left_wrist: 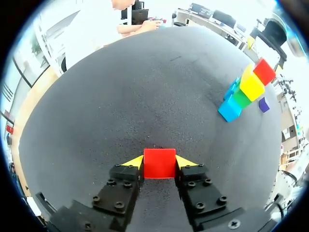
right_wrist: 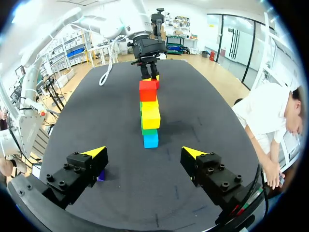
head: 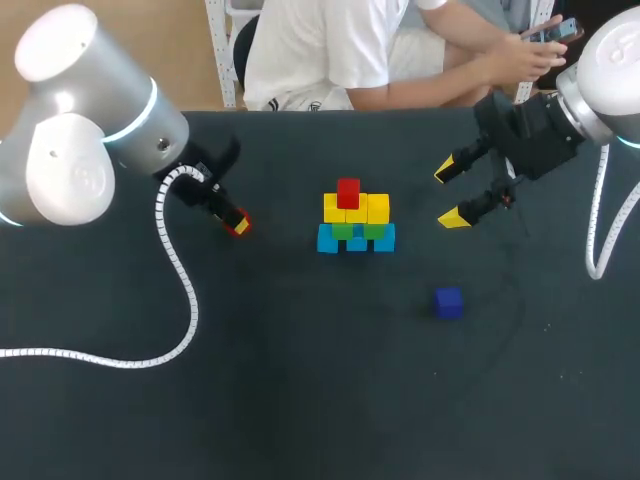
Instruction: Place the blue cubes, place green cubes on the blue cubes, place the yellow cubes on the green cubes, then place the red cubes on the yellow cubes, and place purple cube on the red cubes.
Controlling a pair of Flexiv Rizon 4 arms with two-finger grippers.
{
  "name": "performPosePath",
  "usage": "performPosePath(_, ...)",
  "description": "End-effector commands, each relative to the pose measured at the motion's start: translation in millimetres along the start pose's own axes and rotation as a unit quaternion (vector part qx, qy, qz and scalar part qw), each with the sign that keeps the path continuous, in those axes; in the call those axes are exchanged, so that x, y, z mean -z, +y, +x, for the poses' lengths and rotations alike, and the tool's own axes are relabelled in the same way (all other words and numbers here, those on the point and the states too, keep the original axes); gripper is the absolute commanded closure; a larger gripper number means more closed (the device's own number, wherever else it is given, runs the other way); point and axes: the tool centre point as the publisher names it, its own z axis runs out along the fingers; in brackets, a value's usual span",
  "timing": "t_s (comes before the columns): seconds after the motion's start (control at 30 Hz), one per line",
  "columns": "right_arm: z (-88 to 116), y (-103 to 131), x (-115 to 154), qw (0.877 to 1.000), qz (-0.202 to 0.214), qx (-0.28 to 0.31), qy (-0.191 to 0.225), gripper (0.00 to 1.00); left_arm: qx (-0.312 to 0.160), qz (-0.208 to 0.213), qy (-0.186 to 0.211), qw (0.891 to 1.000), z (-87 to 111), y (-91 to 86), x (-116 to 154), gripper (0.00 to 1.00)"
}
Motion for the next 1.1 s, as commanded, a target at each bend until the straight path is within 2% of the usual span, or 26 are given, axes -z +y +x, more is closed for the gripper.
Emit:
performPosePath(0.03, 0.3, 0.5, 0.1, 1.0, 0.001, 0.0, -0.001, 0.0, -0.022, -0.01, 0.029, 0.999, -1.3, -7.8, 12.6, 1.0)
performPosePath(0.27, 0.3, 0.5, 0.1, 1.0, 0.001, 0.0, -0.001, 0.0, -0.072, -0.061, 0.095, 0.991, 8.2, -35.3, 53.6, 1.0)
performPosePath(0.33, 0.3, 0.5, 0.1, 1.0, 0.001, 0.0, -0.001, 0.0, -0.079, -0.074, 0.092, 0.99, 15.3, -45.0, 66.6, 1.0)
performPosePath(0.5, 0.3, 0.5, 0.1, 1.0, 0.001, 0.0, -0.001, 0.0, -0.062, -0.106, 0.092, 0.988, 35.8, -73.2, 91.5, 1.0)
performPosePath(0.7, 0.3, 0.5, 0.1, 1.0, 0.001, 0.0, -0.001, 0.0, -0.041, -0.099, 0.067, 0.992, 54.4, -109.4, 107.1, 1.0)
performPosePath(0.93, 0.3, 0.5, 0.1, 1.0, 0.001, 0.0, -0.001, 0.0, -0.051, -0.105, 0.082, 0.99, 49.8, -155.3, 121.9, 1.0)
performPosePath(1.1, 0.3, 0.5, 0.1, 1.0, 0.001, 0.0, -0.001, 0.0, -0.091, -0.096, 0.042, 0.99, 42.5, -183.7, 128.2, 1.0)
